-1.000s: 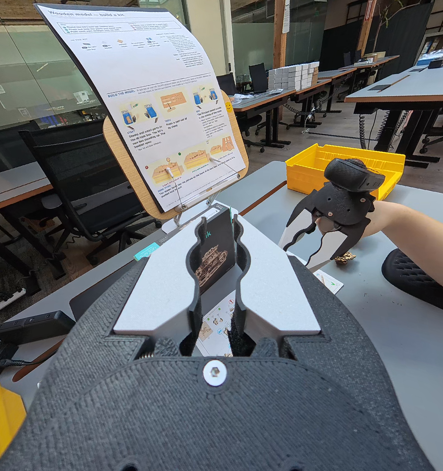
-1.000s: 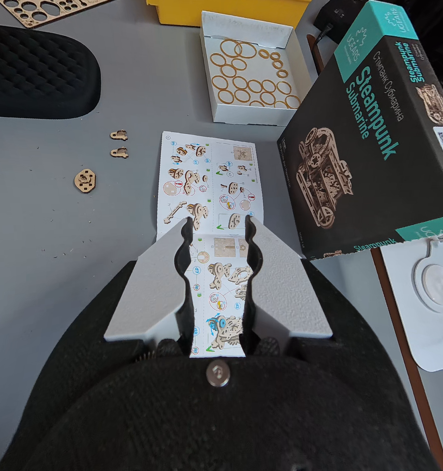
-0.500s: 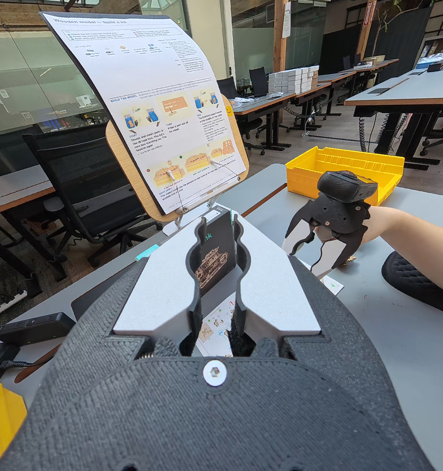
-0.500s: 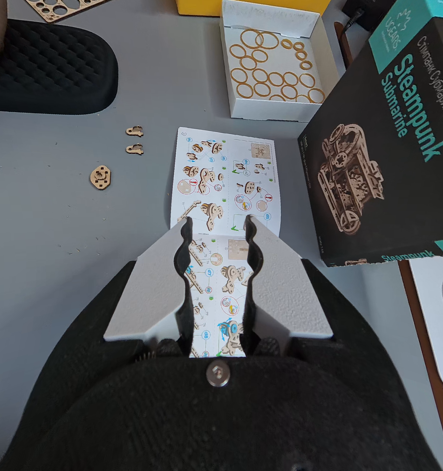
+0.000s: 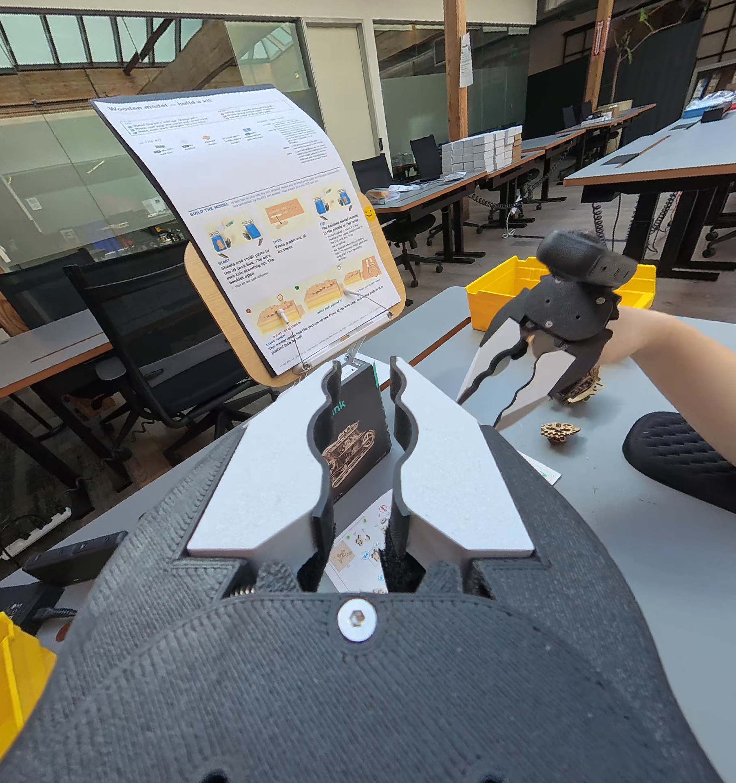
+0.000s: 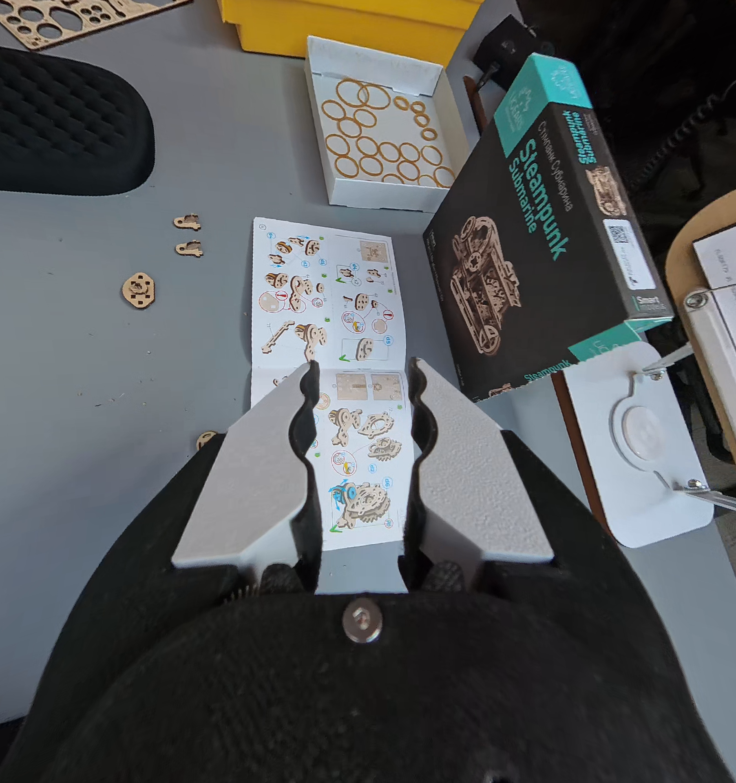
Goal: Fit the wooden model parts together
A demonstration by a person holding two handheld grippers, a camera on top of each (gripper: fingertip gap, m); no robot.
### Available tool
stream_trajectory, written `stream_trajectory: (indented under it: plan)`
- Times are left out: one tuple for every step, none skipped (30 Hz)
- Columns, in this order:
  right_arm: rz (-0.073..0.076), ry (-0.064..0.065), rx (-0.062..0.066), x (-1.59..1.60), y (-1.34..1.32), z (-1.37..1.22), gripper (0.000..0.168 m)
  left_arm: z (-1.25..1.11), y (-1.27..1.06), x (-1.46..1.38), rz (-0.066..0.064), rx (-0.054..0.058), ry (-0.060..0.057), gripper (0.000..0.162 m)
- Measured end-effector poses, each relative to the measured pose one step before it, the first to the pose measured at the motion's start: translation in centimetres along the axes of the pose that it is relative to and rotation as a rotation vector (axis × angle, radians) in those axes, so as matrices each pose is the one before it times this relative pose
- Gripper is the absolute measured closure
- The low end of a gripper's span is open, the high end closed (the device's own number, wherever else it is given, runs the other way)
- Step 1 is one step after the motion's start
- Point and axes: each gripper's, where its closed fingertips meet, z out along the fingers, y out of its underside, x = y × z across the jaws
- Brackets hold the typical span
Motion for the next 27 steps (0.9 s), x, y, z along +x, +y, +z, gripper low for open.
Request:
stream_trajectory:
  plan:
    - [0.0087,0.0151,0.0177,0.275,-0.243,-0.913,0.125,-0.279,0.101,0.126,0.0019,-0.0073,-0.0089,0.141]
    - [0.0070,0.0147,0.0157,0.282,-0.192,-0.853,0.125,-0.271,0.148,0.139,-0.0044,-0.0089,-0.0062,0.140]
    - [0.0039,0.0138,0.0101,0.297,-0.079,-0.773,0.125,-0.271,0.160,0.228,-0.0072,-0.0063,0.0000,0.140]
    - [0.0022,0.0148,0.0024,0.327,0.073,-0.693,0.125,-0.264,0.282,0.346,-0.0042,-0.0058,0.0076,0.139]
    - [0.0019,0.0164,-0.0032,0.364,0.171,-0.621,0.125,-0.264,0.504,0.390,-0.0035,-0.0095,0.0101,0.139]
    - [0.0035,0.0108,-0.0035,0.297,0.205,-0.562,0.125,-0.273,0.807,0.402,-0.0047,-0.0106,0.0097,0.138]
    - [0.0068,0.0074,0.0007,0.232,0.168,-0.489,0.125,-0.260,1.128,0.397,-0.0042,-0.0114,0.0102,0.138]
    - [0.0080,0.0023,0.0056,0.169,0.090,-0.401,0.125,-0.251,1.409,0.328,-0.0058,-0.0116,0.0086,0.138]
    - [0.0075,0.0011,0.0060,0.144,0.061,-0.330,0.125,-0.234,1.514,0.204,-0.0107,-0.0035,0.0037,0.137]
    - [0.0063,0.0050,0.0064,0.187,0.013,-0.235,0.125,-0.254,1.502,0.145,-0.0153,0.0077,0.0018,0.137]
    - [0.0050,0.0020,0.0057,0.134,0.019,-0.124,0.125,-0.272,1.429,0.138,-0.0223,0.0172,0.0024,0.139]
    - [0.0047,-0.0019,0.0036,0.042,0.020,0.000,0.125,-0.273,1.354,0.260,-0.0292,0.0195,0.0098,0.139]
    - [0.0038,-0.0048,-0.0008,-0.018,0.053,0.103,0.125,-0.257,1.320,0.299,-0.0286,0.0138,0.0126,0.139]
    - [0.0019,-0.0053,-0.0038,-0.075,0.051,0.198,0.125,-0.254,1.145,0.300,-0.0127,0.0136,0.0096,0.137]
    - [-0.0006,-0.0073,-0.0031,-0.148,-0.006,0.286,0.125,-0.259,0.930,0.520,0.0182,0.0162,0.0119,0.135]
    - [-0.0016,-0.0136,-0.0014,-0.317,-0.073,0.363,0.124,-0.291,0.619,0.628,0.0377,0.0256,0.0001,0.136]
    - [-0.0006,-0.0198,-0.0045,-0.509,-0.084,0.398,0.123,-0.346,0.344,0.805,0.0504,0.0326,-0.0028,0.137]
    - [-0.0012,-0.0202,-0.0108,-0.629,-0.066,0.335,0.123,-0.373,0.152,0.837,0.0510,0.0288,-0.0052,0.139]
    - [-0.0055,-0.0092,-0.0163,-0.589,-0.044,0.233,0.123,-0.388,0.100,0.673,0.0409,0.0202,-0.0104,0.142]
    - [-0.0104,0.0028,-0.0161,-0.512,-0.073,0.152,0.122,-0.362,0.140,0.474,0.0253,0.0106,-0.0111,0.143]
    - [-0.0153,-0.0015,-0.0085,-0.643,-0.196,0.145,0.122,-0.342,0.164,0.301,0.0017,0.0101,-0.0096,0.143]
    - [-0.0157,-0.0117,0.0039,-0.836,-0.333,0.277,0.122,-0.322,0.213,0.260,-0.0211,0.0116,0.0020,0.142]
    - [-0.0064,-0.0243,0.0159,-1.042,-0.418,0.493,0.122,-0.299,0.220,0.154,-0.0430,0.0141,0.0079,0.141]
    - [0.0119,-0.0309,0.0235,-1.178,-0.394,0.788,0.122,-0.296,0.140,0.048,-0.0538,0.0216,0.0109,0.139]
    - [0.0264,-0.0323,0.0250,-1.300,-0.161,1.057,0.121,-0.331,0.054,-0.037,-0.0505,0.0260,0.0119,0.138]
    - [0.0261,-0.0358,0.0243,-1.524,0.086,1.273,0.121,-0.346,-0.078,-0.175,-0.0407,0.0268,0.0059,0.138]
    - [0.0172,-0.0303,0.0247,-1.608,0.310,1.374,0.121,-0.301,-0.286,-0.190,-0.0292,0.0279,0.0048,0.138]
